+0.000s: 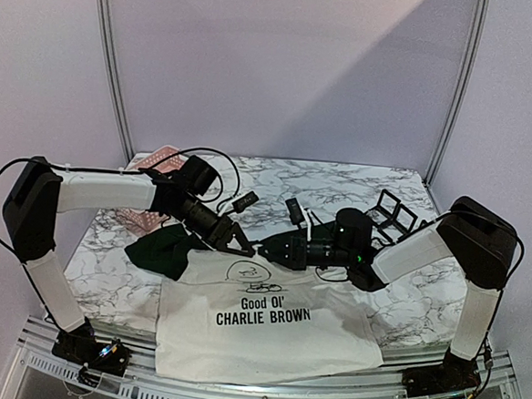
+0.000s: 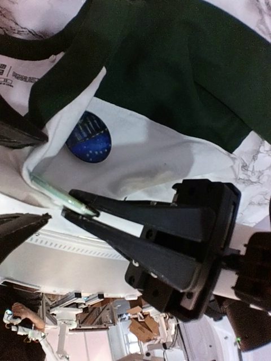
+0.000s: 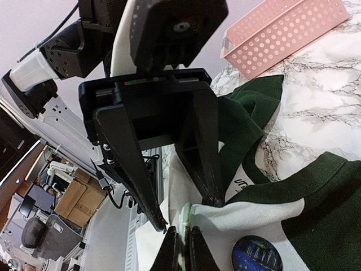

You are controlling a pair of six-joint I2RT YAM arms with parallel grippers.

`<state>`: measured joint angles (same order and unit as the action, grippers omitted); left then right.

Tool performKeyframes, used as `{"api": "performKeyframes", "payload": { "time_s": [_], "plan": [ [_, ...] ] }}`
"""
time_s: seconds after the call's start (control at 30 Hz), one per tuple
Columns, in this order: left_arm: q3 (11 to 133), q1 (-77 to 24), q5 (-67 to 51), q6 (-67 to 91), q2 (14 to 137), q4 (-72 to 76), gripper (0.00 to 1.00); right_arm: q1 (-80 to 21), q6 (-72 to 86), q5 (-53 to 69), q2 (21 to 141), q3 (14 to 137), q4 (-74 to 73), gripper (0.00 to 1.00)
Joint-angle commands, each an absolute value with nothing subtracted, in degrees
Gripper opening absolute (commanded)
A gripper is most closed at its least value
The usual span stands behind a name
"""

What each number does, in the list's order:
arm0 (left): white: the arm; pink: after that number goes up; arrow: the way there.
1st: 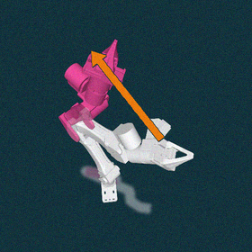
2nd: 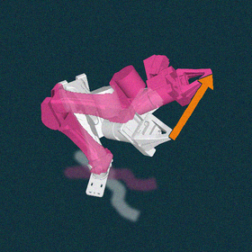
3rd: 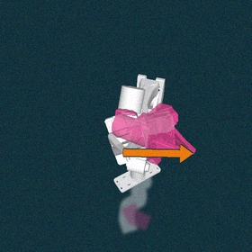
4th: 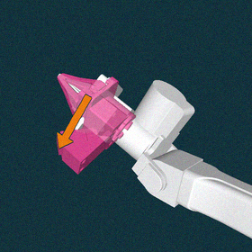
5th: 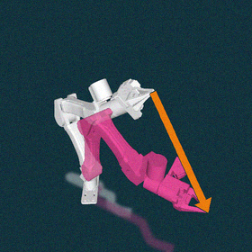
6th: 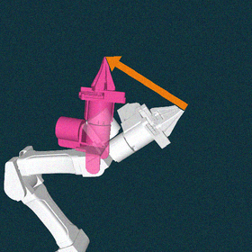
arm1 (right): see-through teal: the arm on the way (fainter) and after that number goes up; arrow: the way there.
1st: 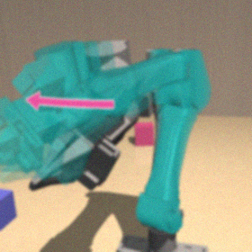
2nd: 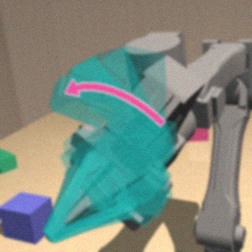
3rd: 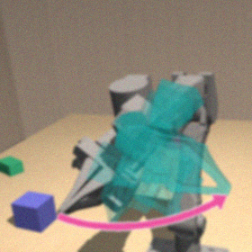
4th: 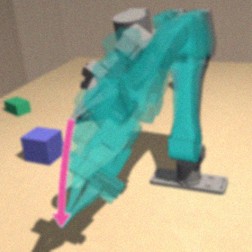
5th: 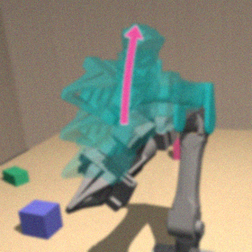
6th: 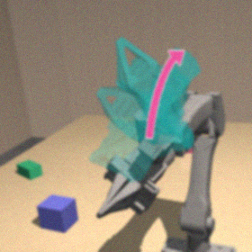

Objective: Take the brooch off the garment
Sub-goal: Open the brooch with the crumpled clothing.

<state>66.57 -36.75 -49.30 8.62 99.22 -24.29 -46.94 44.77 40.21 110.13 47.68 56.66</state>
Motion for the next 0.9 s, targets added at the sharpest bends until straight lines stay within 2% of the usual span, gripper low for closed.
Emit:
{"api": "performKeyframes", "payload": {
  "time_s": [0.0,0.43,0.5,0.7,0.77,0.87],
  "plan": [
    [66.2,-38.0,-50.8,7.6,98.4,-24.4,0.38,-46.5,45.3,42.1,110.8,47.2,59.1,0.0],
    [66.6,-38.5,-50.3,6.8,98.7,-25.4,0.01,-46.4,46.3,42.9,111.6,47.4,59.9,0.01],
    [66.6,-38.4,-50.0,6.8,98.7,-25.5,0.0,-46.3,46.2,43.0,111.7,47.5,59.6,0.05],
    [66.6,-38.4,-48.8,6.6,98.5,-25.6,0.0,-46.2,45.8,43.9,110.9,47.1,59.2,0.29],
    [66.6,-38.4,-48.4,6.6,98.6,-25.7,0.0,-46.2,45.6,44.0,110.3,47.1,58.5,0.34],
    [66.7,-38.4,-48.3,6.6,98.5,-25.8,0.0,-46.2,44.3,43.7,109.9,47.4,56.1,0.35]
  ]
}}
